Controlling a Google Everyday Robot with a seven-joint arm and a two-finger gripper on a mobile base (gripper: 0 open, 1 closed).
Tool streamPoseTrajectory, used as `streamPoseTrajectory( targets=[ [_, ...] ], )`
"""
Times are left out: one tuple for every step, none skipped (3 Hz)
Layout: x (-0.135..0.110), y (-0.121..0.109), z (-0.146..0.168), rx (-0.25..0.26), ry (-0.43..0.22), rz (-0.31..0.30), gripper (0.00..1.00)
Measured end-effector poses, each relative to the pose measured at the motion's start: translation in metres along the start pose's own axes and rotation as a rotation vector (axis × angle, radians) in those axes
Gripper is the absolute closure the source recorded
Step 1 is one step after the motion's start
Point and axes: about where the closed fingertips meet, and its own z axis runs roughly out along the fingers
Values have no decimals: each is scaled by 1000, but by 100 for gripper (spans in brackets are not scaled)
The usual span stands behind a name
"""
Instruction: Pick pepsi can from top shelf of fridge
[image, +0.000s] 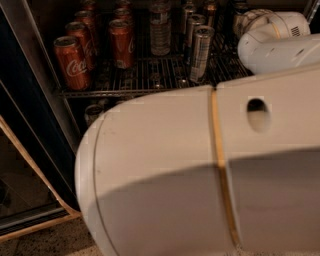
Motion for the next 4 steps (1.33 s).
streamPoseTrajectory(
  targets=[
    [2,0,2,-11,11,11,55],
    [3,3,5,-29,22,14,51],
    [4,6,7,-35,25,14,50],
    [4,6,7,-35,25,14,47]
  ],
)
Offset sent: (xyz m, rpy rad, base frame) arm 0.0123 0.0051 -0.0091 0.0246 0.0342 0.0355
